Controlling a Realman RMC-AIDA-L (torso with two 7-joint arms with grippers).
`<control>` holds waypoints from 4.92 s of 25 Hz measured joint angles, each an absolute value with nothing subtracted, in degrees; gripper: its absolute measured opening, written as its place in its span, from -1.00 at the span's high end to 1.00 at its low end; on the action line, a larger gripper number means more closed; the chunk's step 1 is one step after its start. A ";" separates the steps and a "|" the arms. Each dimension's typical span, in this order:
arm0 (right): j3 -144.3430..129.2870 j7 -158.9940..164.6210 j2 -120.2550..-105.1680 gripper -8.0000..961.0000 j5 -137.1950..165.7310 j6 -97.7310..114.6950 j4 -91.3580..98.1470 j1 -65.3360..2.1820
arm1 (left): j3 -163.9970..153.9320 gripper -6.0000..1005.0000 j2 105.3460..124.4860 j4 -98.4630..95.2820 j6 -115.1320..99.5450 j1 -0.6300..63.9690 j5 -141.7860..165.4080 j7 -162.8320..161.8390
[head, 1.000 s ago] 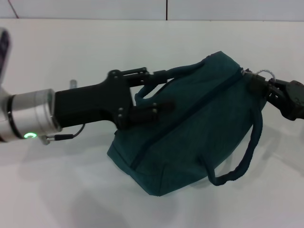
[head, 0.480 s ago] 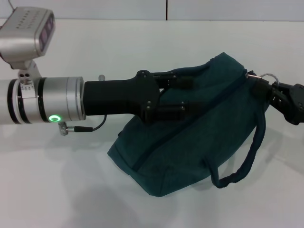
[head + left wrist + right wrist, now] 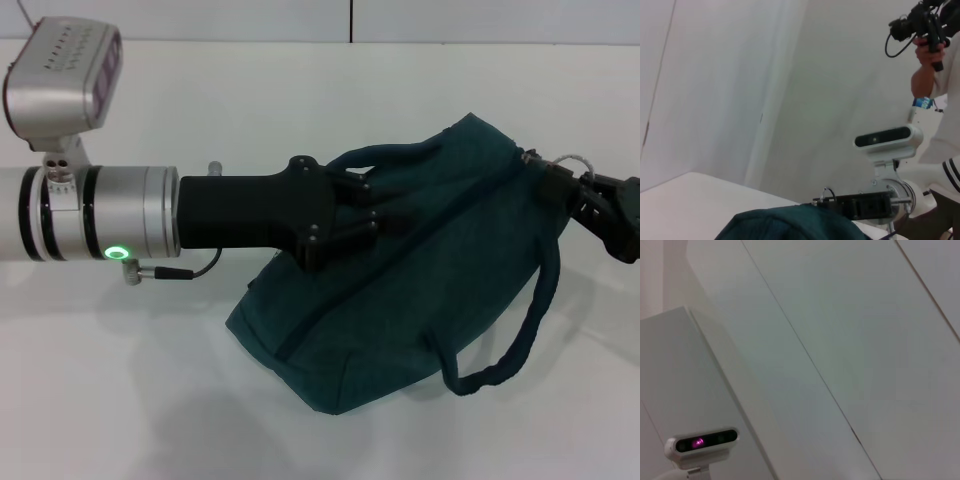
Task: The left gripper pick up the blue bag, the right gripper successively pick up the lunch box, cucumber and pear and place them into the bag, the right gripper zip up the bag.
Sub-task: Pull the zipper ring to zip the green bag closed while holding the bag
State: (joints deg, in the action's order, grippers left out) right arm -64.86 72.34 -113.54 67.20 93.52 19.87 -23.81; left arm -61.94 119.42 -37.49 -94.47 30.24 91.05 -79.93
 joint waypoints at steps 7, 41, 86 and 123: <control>-64.86 72.33 -113.44 0.82 66.96 93.33 19.85 -23.73 | -61.71 0.77 119.31 -37.61 -94.07 30.40 91.07 -79.94; -59.91 72.33 -113.28 0.81 70.54 92.50 19.28 -22.19 | -61.70 0.90 116.29 -45.79 -96.50 33.65 96.25 -82.11; -55.72 71.35 -114.34 0.80 72.34 88.73 19.55 -21.56 | -55.83 0.08 119.72 -39.68 -92.98 25.42 90.25 -74.09; -55.93 71.19 -114.45 0.79 72.42 89.58 19.25 -21.13 | -57.41 0.11 119.74 -30.97 -90.71 25.59 90.45 -68.20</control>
State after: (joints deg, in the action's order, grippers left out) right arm -55.93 71.19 -114.45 72.42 89.58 19.25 -21.13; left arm -57.41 119.74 -30.97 -90.71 25.59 90.45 -68.20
